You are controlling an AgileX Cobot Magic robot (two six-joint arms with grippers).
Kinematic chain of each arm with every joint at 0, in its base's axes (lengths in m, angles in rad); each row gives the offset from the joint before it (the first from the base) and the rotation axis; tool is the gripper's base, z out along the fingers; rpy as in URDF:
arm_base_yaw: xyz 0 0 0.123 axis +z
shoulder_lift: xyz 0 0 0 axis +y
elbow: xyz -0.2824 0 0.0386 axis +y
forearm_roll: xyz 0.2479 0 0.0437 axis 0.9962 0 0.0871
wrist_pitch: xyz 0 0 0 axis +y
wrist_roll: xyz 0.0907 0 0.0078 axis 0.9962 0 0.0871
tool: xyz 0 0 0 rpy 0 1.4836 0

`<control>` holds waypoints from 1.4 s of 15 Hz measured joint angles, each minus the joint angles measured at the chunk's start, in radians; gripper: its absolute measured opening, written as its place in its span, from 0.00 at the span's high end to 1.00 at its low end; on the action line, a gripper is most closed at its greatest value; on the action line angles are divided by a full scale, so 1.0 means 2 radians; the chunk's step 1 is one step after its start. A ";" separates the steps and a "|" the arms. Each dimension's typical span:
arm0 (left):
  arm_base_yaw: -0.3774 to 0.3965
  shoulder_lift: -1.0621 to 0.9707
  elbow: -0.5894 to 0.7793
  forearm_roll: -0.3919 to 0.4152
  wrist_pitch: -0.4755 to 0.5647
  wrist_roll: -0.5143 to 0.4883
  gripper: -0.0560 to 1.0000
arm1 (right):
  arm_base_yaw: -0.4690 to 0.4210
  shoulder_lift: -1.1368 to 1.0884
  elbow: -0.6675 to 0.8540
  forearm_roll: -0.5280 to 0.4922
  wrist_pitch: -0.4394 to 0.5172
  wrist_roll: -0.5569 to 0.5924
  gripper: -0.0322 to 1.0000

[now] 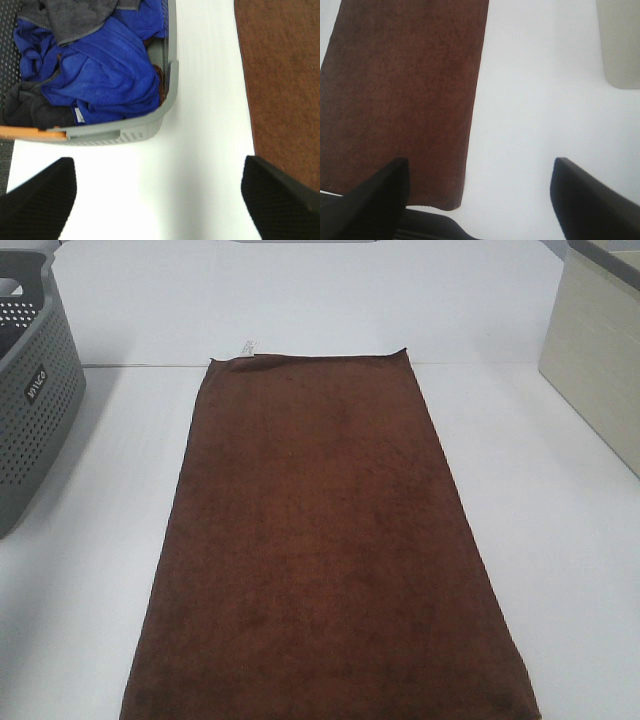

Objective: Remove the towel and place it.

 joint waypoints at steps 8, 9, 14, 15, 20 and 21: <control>0.000 -0.285 0.279 0.002 -0.106 0.000 0.17 | 0.000 -0.226 0.209 -0.001 -0.121 -0.015 0.24; 0.000 -0.309 0.307 0.002 -0.112 0.000 0.17 | 0.000 -0.244 0.232 -0.001 -0.121 -0.018 0.24; 0.000 -0.399 0.320 -0.002 -0.124 0.001 0.17 | 0.000 -0.360 0.293 -0.001 -0.129 -0.019 0.24; 0.000 -0.406 0.314 -0.003 -0.110 0.001 0.17 | 0.000 -0.373 0.293 0.000 -0.126 -0.019 0.24; 0.000 -0.468 0.306 0.001 -0.048 0.014 0.17 | 0.000 -0.426 0.293 -0.001 -0.049 -0.023 0.24; 0.000 -0.489 0.310 0.001 -0.035 0.014 0.17 | 0.000 -0.437 0.293 -0.003 -0.049 -0.023 0.24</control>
